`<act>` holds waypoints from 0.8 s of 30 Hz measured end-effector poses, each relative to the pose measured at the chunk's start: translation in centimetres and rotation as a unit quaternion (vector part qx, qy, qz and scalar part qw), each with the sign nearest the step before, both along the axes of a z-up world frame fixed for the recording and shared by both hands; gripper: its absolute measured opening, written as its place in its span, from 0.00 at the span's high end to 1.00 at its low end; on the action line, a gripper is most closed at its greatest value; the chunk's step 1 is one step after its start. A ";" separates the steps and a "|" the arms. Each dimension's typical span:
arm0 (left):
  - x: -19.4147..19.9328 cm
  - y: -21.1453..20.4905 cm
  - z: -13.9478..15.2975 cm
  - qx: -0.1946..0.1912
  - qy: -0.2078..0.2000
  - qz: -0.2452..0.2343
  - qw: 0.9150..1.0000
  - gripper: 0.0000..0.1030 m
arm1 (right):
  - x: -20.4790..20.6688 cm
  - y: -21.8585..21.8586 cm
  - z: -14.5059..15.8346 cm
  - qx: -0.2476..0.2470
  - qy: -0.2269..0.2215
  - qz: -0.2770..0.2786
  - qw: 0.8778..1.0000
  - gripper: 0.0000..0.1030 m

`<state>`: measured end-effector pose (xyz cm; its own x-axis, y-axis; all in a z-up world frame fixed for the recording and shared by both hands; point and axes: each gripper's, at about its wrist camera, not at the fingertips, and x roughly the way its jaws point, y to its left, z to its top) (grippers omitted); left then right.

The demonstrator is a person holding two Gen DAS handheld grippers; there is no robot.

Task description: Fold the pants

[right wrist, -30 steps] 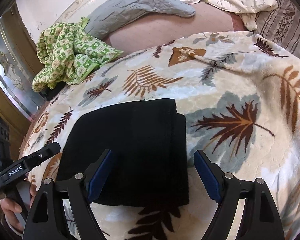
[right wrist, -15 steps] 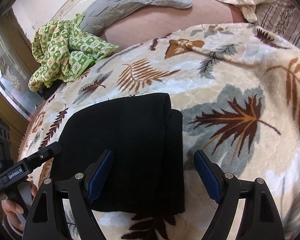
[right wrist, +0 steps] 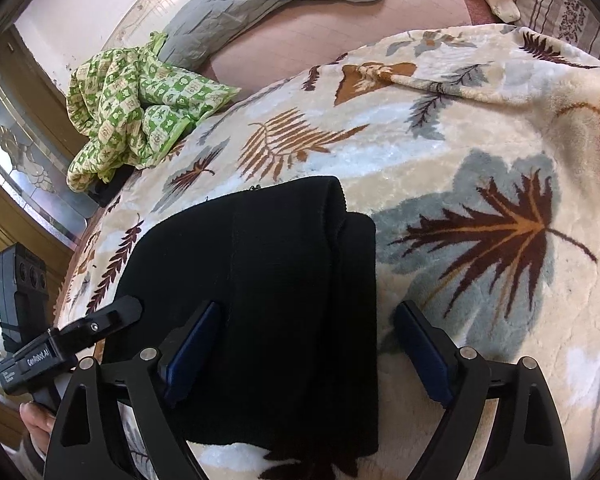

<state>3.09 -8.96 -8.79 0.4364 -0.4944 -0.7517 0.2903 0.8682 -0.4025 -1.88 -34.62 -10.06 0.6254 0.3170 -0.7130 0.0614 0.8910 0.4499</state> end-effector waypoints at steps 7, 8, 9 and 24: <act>0.3 -0.8 -0.1 0.001 -0.008 -0.019 1.000 0.03 | -0.1 0.6 0.2 0.005 -0.016 0.003 1.000 0.28; 0.2 -0.9 0.0 -0.001 -0.009 -0.023 1.000 0.10 | -0.1 0.8 0.2 -0.002 -0.016 0.005 1.000 0.28; 0.1 -0.9 0.0 -0.007 -0.007 -0.029 1.000 0.14 | -0.2 0.8 0.2 -0.003 -0.016 0.004 1.000 0.29; 0.1 -0.4 3.1 -0.037 -0.017 -0.031 0.999 0.58 | -1.1 1.5 3.2 -0.012 -0.057 -0.009 0.998 0.57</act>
<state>3.23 -9.32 -5.66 0.4273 -0.5743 -0.6982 0.3570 0.8167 -0.4533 -2.99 -33.15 -6.90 0.7077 0.2887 -0.6448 0.0265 0.9012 0.4326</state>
